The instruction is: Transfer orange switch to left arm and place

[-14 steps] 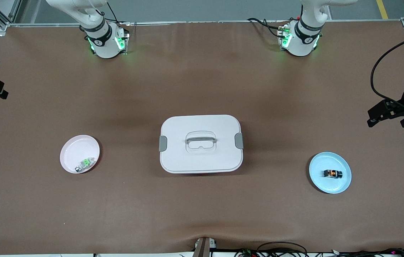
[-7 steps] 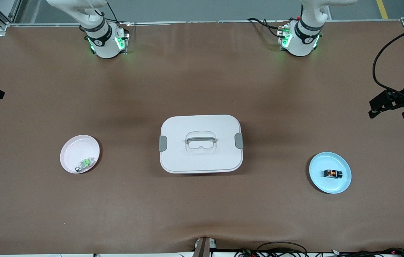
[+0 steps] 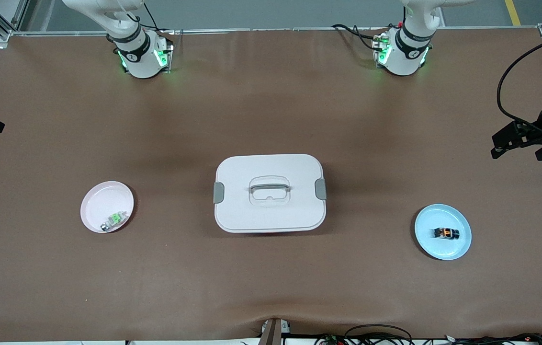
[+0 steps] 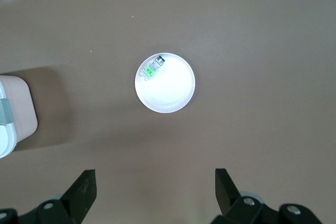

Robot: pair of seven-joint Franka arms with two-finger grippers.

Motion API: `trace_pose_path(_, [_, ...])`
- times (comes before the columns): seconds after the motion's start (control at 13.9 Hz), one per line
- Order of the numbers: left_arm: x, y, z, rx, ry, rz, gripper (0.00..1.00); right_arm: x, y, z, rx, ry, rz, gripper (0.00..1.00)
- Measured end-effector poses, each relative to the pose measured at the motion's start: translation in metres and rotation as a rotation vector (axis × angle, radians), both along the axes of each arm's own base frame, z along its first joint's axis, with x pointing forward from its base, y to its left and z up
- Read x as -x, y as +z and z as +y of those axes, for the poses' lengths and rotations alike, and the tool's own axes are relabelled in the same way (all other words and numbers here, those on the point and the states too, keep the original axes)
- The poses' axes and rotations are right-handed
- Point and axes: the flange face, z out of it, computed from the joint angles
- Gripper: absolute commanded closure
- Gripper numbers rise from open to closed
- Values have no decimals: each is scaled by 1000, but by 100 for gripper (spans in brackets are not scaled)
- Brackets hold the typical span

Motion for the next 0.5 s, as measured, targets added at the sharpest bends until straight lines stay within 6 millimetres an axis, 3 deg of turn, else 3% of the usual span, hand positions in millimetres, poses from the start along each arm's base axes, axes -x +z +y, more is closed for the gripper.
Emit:
trace_pose_path(0.29, [1, 3, 0, 0, 1, -4, 0, 0, 0, 1, 0, 1, 0, 0])
trace_pose_path(0.5, [15, 8, 0, -4, 1, -8, 0, 0, 0, 4, -1, 8, 0, 0])
